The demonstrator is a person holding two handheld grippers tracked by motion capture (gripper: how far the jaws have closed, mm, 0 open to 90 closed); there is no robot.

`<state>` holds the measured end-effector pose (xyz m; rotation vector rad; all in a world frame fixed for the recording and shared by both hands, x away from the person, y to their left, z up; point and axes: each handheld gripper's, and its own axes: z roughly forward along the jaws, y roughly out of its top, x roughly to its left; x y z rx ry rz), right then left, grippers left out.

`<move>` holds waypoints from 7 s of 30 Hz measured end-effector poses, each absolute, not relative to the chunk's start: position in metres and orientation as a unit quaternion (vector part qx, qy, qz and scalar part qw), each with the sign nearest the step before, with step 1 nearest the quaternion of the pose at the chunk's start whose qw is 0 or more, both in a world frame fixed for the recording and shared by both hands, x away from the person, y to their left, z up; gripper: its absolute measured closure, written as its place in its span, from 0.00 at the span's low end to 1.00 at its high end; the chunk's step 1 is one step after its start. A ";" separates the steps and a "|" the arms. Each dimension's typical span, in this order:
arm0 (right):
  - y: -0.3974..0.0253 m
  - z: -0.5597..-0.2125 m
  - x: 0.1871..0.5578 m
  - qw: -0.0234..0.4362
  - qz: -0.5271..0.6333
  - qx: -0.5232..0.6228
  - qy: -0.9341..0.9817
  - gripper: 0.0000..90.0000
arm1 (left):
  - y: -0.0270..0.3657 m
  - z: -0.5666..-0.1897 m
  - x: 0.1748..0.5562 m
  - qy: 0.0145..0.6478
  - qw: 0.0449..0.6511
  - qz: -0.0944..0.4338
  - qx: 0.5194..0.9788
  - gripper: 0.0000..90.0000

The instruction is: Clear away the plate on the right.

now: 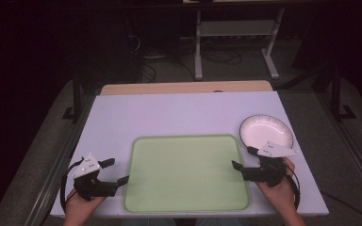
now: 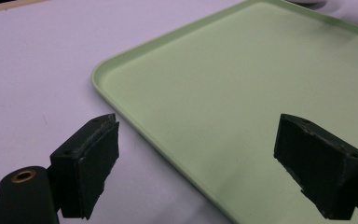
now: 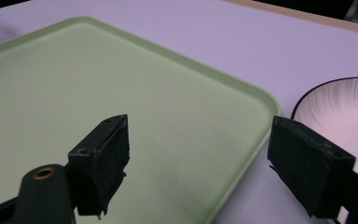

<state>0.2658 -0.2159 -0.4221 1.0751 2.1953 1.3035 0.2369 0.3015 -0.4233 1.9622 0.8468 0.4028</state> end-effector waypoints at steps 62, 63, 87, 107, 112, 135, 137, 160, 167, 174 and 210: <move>-0.234 -0.417 0.242 0.159 0.473 0.389 0.774 0.25 | 0.301 -0.423 0.237 0.335 0.463 0.169 0.803 0.15; -0.237 -0.416 0.240 0.160 0.471 0.391 0.774 0.25 | 0.300 -0.424 0.238 0.336 0.463 0.168 0.803 0.15; -0.298 -0.420 0.225 0.152 0.453 0.448 0.756 0.26 | 0.301 -0.425 0.238 0.338 0.462 0.169 0.802 0.15; -0.352 -0.413 0.242 0.114 0.464 0.531 0.700 0.19 | 0.302 -0.425 0.239 0.341 0.461 0.168 0.802 0.15; -0.357 -0.408 0.249 0.109 0.456 0.540 0.699 0.18 | 0.302 -0.425 0.239 0.341 0.461 0.169 0.802 0.15; -0.388 -0.406 0.310 0.066 0.444 0.593 0.668 0.19 | 0.304 -0.426 0.240 0.342 0.462 0.164 0.802 0.15; -0.386 -0.404 0.317 0.067 0.438 0.596 0.669 0.19 | 0.304 -0.426 0.241 0.343 0.463 0.164 0.801 0.15; -0.386 -0.413 0.359 0.060 0.386 0.659 0.643 0.37 | 0.303 -0.426 0.241 0.340 0.461 0.161 0.804 0.15; -0.387 -0.420 0.368 0.048 0.362 0.692 0.623 0.52 | 0.303 -0.427 0.241 0.340 0.461 0.160 0.804 0.15; -0.389 -0.428 0.374 0.024 0.352 0.719 0.598 0.62 | 0.303 -0.427 0.241 0.340 0.462 0.160 0.803 0.15; -0.399 -0.455 0.374 -0.059 0.394 0.760 0.514 0.93 | 0.304 -0.427 0.242 0.341 0.460 0.161 0.804 0.15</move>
